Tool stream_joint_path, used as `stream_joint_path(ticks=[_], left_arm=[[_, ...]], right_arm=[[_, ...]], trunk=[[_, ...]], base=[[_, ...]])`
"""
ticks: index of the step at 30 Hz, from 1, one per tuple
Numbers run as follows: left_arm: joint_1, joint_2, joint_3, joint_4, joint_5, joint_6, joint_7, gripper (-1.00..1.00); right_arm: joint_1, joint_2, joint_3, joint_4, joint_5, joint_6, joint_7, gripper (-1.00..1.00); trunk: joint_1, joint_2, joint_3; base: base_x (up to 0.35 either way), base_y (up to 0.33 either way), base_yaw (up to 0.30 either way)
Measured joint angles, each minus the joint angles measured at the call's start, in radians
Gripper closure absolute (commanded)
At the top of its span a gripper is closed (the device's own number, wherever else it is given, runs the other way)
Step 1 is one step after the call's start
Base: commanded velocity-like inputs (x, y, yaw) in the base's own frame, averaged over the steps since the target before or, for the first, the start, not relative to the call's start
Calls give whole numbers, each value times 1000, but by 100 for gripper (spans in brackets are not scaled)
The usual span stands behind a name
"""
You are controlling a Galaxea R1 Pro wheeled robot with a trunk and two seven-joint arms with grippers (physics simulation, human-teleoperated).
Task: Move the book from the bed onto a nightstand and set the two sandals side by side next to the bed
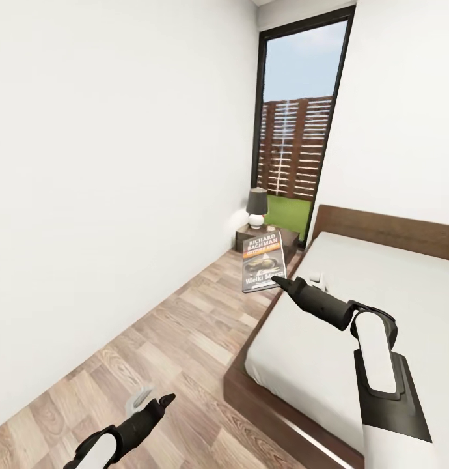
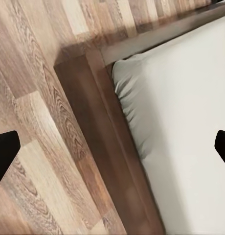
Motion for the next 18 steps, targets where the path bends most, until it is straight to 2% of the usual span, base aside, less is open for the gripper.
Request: stream_joint_path(ticks=[18], left_arm=[[0,0,0,0,0,0,1,-100]], right_arm=[[0,0,0,-1,-1,-1,2,100]], trunk=[[0,0,0]], base=[[183,287,-34]])
